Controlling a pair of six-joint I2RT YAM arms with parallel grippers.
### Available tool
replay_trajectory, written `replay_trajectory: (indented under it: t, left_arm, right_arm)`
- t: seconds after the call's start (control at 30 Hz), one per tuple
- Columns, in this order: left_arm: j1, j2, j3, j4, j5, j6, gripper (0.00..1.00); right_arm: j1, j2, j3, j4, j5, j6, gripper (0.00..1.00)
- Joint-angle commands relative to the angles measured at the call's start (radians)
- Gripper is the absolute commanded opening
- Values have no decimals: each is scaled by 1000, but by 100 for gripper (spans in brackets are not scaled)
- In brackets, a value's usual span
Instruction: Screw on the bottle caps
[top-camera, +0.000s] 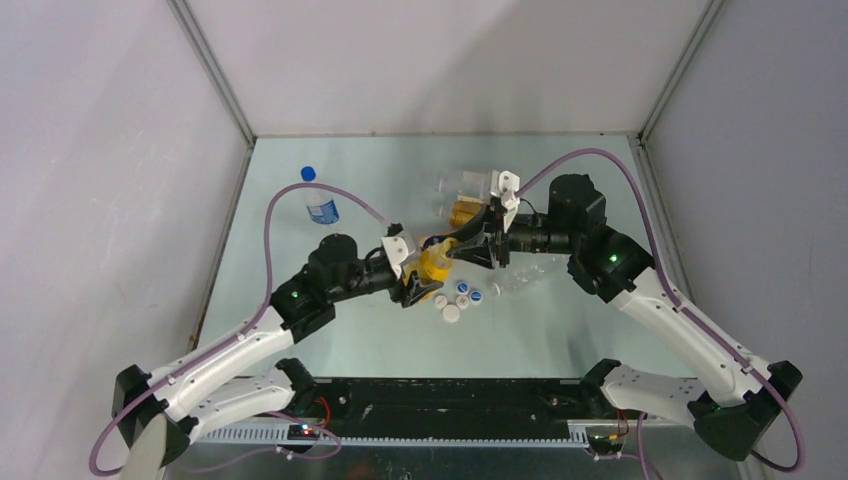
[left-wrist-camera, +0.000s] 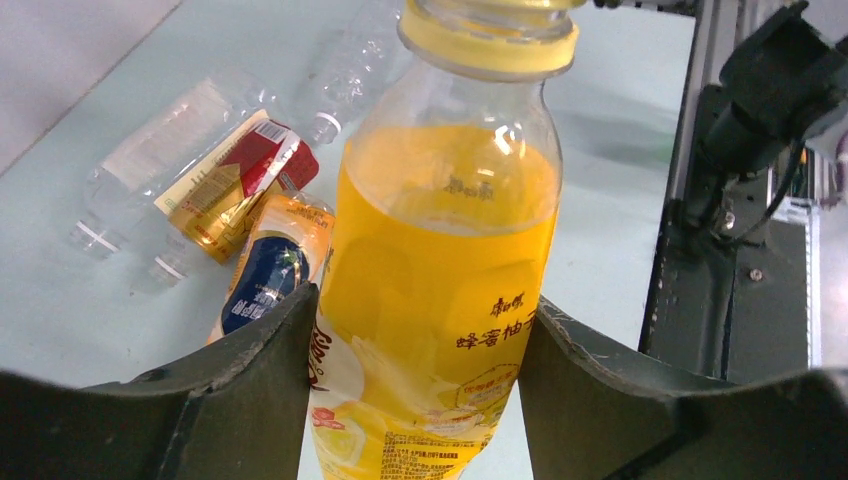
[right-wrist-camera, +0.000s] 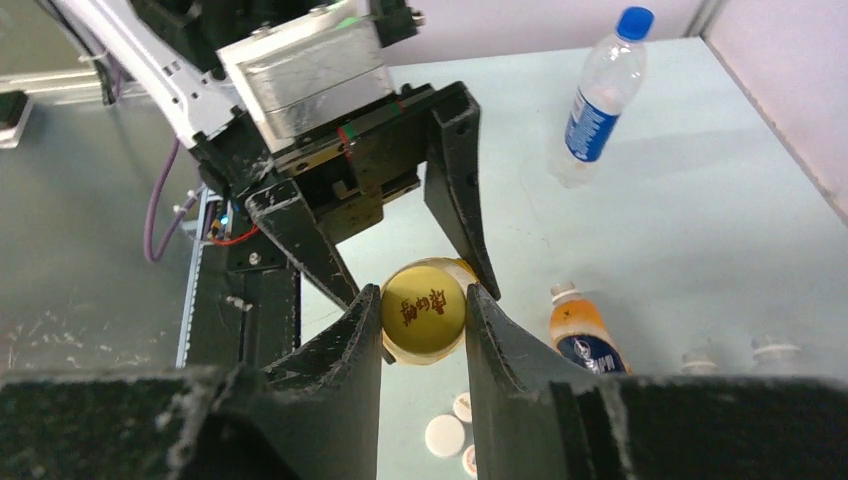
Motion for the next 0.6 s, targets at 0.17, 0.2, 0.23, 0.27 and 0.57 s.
replay_trajectory:
  t: [0.17, 0.2, 0.23, 0.27, 0.57]
  left_arm:
    - [-55, -38, -2, 403, -211, -114, 6]
    - [-59, -39, -7, 420, -221, -118, 6]
    - [-61, -39, -20, 430, -239, -119, 6]
    - [-66, -40, -26, 452, -259, -122, 6]
    - [-89, -8, 5, 412, -336, -105, 6]
  right_arm:
    - [41, 13, -22, -66, 181, 244, 0]
    - [44, 12, -23, -69, 192, 253, 0]
    - [50, 11, -23, -70, 221, 267, 0]
    - [54, 13, -23, -77, 260, 276, 0]
    - [112, 24, -22, -101, 341, 329, 0]
